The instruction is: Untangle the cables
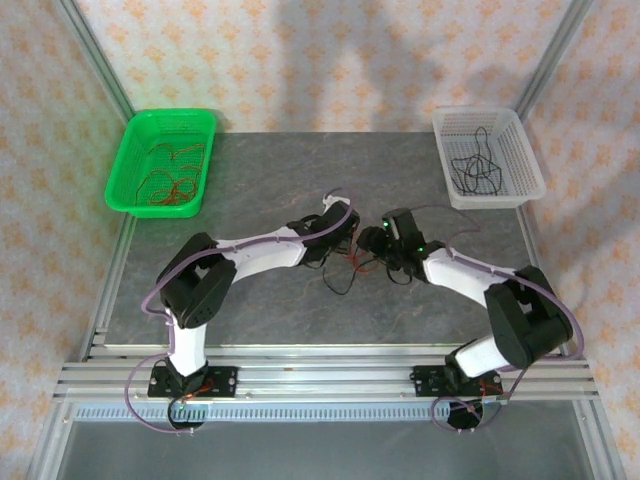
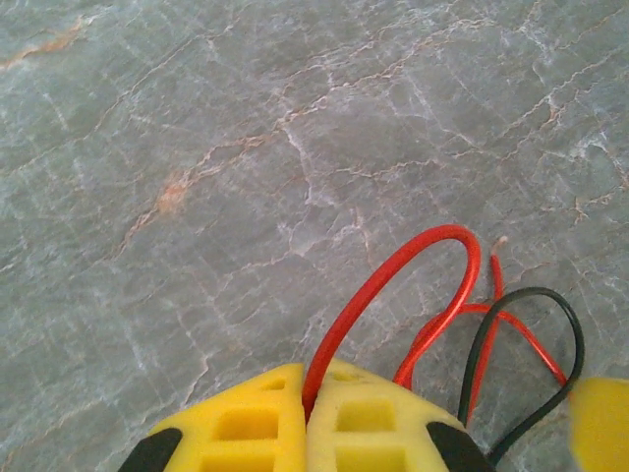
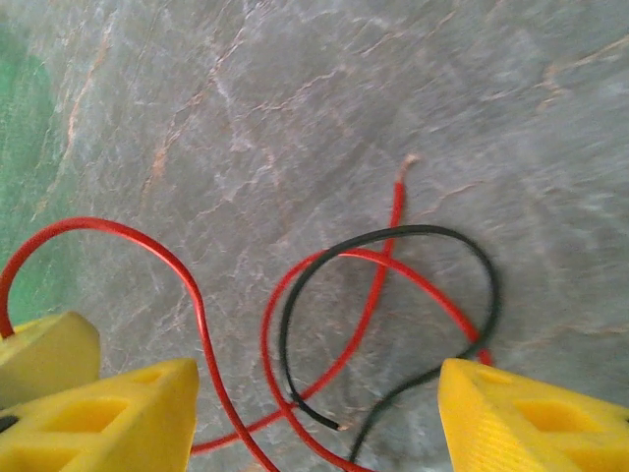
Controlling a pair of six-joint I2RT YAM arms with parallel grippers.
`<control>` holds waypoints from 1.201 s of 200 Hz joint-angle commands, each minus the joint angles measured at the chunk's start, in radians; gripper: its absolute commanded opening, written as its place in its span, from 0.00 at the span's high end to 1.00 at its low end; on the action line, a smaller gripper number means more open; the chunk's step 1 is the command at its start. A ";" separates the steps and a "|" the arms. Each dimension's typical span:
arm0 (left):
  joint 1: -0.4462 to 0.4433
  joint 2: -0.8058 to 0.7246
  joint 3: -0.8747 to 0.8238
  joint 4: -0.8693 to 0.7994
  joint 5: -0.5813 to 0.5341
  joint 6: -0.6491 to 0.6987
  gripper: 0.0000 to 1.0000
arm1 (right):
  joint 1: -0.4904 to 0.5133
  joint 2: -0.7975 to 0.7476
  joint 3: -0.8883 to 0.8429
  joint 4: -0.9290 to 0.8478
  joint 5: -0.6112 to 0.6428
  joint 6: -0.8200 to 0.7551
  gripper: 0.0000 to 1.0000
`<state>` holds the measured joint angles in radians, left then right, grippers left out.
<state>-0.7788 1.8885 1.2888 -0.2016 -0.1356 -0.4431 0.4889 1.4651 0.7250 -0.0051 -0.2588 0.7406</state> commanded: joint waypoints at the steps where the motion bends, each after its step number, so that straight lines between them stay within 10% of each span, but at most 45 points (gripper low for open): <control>1: -0.001 -0.076 -0.023 0.006 -0.029 -0.040 1.00 | 0.023 0.024 0.036 0.058 0.051 0.067 0.35; 240: -0.017 -0.239 -0.077 0.041 0.022 -0.063 1.00 | 0.142 0.266 0.083 0.003 0.276 0.090 0.40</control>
<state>-0.7826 1.7035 1.2152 -0.1677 -0.1158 -0.4942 0.6178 1.6737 0.8047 0.0486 -0.0582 0.8478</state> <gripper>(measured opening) 0.043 0.603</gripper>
